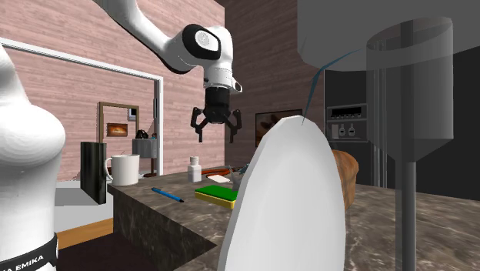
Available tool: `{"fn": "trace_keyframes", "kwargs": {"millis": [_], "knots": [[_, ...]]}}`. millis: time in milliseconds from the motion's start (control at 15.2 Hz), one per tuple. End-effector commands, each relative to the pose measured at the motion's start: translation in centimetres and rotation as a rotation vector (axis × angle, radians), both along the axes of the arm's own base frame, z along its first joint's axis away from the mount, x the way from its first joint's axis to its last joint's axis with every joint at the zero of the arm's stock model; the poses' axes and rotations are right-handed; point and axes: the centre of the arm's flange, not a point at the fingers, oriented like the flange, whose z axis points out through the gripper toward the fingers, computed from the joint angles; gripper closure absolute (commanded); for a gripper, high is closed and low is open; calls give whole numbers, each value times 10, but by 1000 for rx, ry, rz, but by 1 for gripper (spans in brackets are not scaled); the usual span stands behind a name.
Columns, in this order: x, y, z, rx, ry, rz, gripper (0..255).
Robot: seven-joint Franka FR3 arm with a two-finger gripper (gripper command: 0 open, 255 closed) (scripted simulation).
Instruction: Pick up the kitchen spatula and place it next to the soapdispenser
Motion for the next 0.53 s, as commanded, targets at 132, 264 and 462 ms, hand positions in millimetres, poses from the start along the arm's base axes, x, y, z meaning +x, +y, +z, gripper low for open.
{"fn": "trace_keyframes", "kwargs": {"millis": [132,264,462], "knots": [[40,-3,-34,-18,-5,253,0],[60,1,-51,-27,-7,375,0],[89,10,-75,-40,-10,557,0]]}}
